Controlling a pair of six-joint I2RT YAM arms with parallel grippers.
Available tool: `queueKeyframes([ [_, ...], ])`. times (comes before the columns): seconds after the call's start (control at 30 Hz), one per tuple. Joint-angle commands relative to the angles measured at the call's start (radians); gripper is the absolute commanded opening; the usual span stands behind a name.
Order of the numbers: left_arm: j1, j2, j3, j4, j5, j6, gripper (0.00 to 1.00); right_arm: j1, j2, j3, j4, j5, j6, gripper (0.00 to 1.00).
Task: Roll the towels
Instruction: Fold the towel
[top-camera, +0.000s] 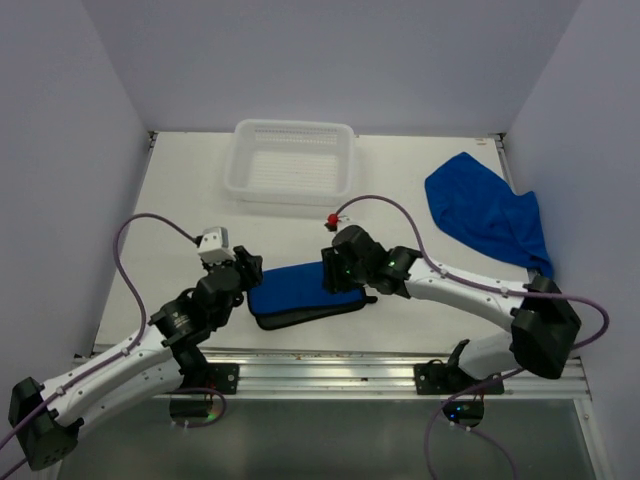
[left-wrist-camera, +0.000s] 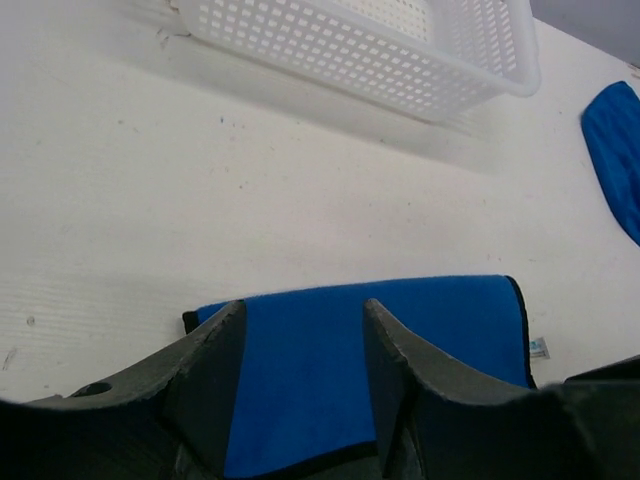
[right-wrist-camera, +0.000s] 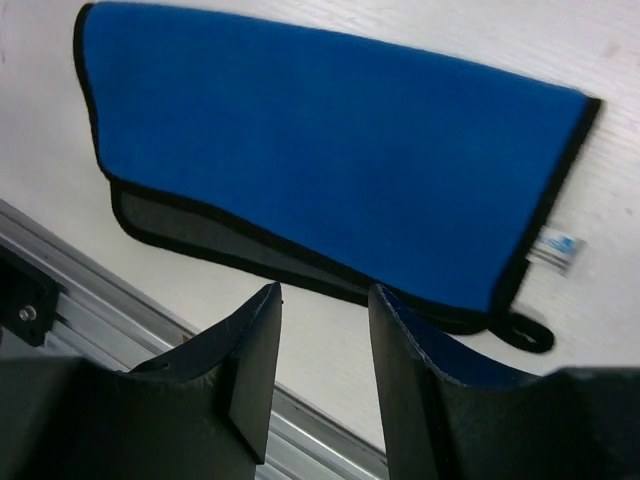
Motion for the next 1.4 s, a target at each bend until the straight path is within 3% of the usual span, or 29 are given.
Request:
queueKeyframes([
  [0.0,0.008,0.121,0.078,0.098,-0.075,0.049,0.54,0.082,0.131,0.128,0.084,0.029,-0.042,0.42],
  [0.13,0.045,0.201,0.124,0.125,-0.066,0.084,0.55,0.133,0.29,0.225,0.038,0.122,-0.02,0.34],
  [0.4,0.125,0.129,0.101,0.13,-0.043,0.109,0.56,0.23,0.464,0.392,-0.081,0.218,-0.034,0.32],
  [0.7,0.128,-0.034,0.135,0.04,-0.132,0.094,0.61,0.325,0.442,0.326,0.169,0.183,-0.156,0.31],
  [0.93,0.128,-0.103,0.173,-0.003,-0.187,0.097,0.65,0.346,0.574,0.475,0.166,0.162,-0.213,0.31],
  [1.13,0.128,-0.086,0.237,-0.137,-0.265,0.026,0.68,0.389,0.697,0.625,0.108,0.149,-0.264,0.31],
  [1.37,0.128,-0.097,0.247,-0.224,-0.357,-0.069,0.71,0.4,0.768,0.668,0.13,0.111,-0.265,0.31],
])
